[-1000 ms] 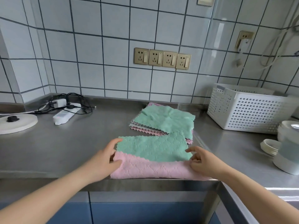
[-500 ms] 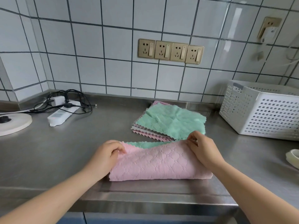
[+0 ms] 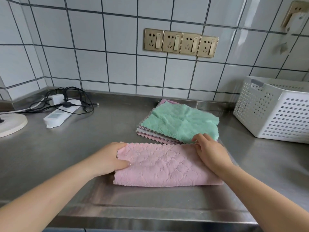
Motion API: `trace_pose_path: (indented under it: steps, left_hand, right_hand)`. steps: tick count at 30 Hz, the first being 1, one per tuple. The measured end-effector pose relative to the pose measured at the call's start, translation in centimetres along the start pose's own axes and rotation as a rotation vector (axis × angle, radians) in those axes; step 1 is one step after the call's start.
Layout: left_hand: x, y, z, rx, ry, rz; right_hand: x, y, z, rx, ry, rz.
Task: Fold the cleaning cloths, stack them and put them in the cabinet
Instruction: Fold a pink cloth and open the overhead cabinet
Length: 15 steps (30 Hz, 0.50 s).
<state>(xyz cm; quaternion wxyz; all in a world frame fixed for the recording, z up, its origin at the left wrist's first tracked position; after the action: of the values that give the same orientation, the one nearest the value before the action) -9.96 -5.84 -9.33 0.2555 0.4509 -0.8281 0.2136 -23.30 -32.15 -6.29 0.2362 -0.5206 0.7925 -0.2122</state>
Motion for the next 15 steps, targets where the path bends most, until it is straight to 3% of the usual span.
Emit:
trace_pose_path:
  steps: [9, 13, 15]
  left_hand:
    - [1.4, 0.6, 0.5, -0.038, -0.175, 0.100]
    - [2.5, 1.3, -0.6, 0.152, -0.399, 0.211]
    - [4.8, 2.1, 0.2, 0.210, -0.369, 0.332]
  right_hand:
    - [0.7, -0.1, 0.9, 0.002, 0.003, 0.023]
    - [-1.6, -0.1, -1.6, 0.163, 0.046, -0.118]
    - [-5.1, 0.2, -2.3, 0.188, -0.009, -0.209]
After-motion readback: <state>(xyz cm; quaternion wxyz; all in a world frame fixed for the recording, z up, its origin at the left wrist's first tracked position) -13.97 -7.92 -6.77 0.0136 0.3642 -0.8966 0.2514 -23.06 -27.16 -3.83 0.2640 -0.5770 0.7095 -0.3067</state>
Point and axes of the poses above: each hand's wrist, its own y-axis away from the middle knuckle, its own z-axis out of the palm, x = y × z, the point moved 9 cm from there along -y, towards the middle knuckle, and after that the axes turned 15 degrees about x, right-handed, at the moved point
